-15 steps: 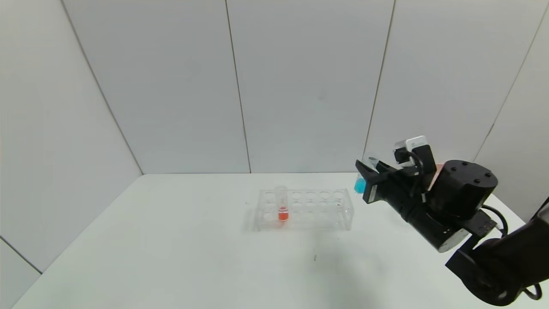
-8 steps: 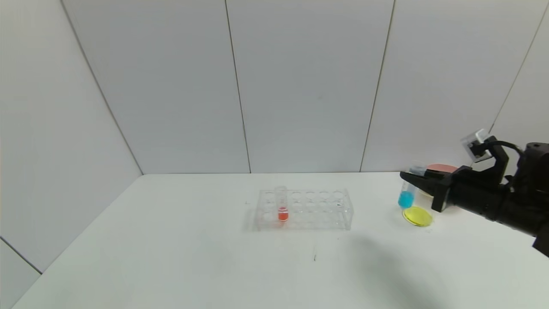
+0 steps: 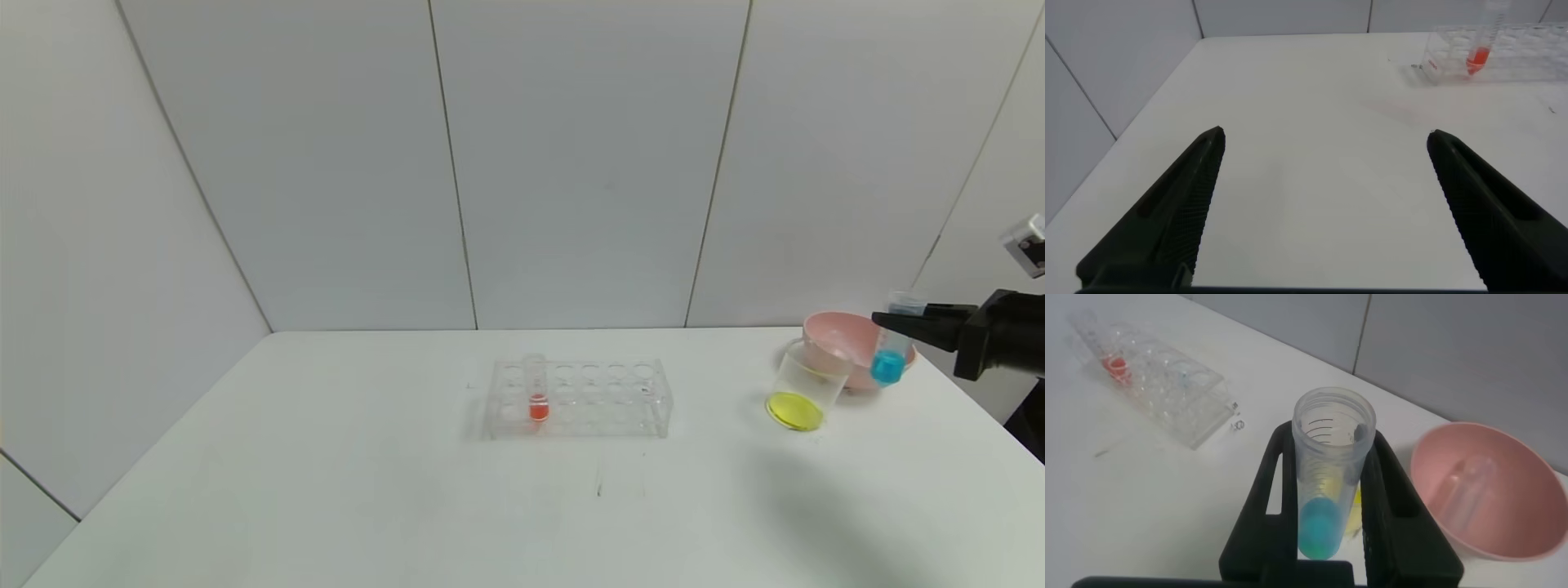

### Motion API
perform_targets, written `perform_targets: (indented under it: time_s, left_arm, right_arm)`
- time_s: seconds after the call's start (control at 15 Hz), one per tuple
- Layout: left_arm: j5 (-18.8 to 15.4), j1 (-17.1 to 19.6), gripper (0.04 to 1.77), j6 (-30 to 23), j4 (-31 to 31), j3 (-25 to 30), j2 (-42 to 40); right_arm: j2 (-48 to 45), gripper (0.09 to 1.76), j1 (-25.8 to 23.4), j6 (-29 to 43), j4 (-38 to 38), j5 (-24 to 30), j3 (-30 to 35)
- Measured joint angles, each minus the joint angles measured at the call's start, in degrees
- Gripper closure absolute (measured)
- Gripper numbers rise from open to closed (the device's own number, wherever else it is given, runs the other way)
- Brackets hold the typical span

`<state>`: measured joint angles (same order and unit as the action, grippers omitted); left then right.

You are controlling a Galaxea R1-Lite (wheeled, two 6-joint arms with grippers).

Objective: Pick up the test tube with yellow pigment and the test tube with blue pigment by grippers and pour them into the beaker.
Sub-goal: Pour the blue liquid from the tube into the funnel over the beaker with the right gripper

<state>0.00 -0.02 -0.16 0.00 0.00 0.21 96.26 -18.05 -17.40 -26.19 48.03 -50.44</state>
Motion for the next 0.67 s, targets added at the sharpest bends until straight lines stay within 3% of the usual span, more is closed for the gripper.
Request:
perform_targets:
  time_s: [0.4,0.67]
  left_arm:
    - [0.0,0.0,0.05,0.0,0.0,0.0,0.0]
    - [0.0,0.0,0.05,0.0,0.0,0.0,0.0]
  right_arm:
    - [6.3,1.35,-7.4,-22.4,26.2,2.6,-17.1]
    - [12.0,1.35,-8.0,-30.0,34.8,2.2,-25.4]
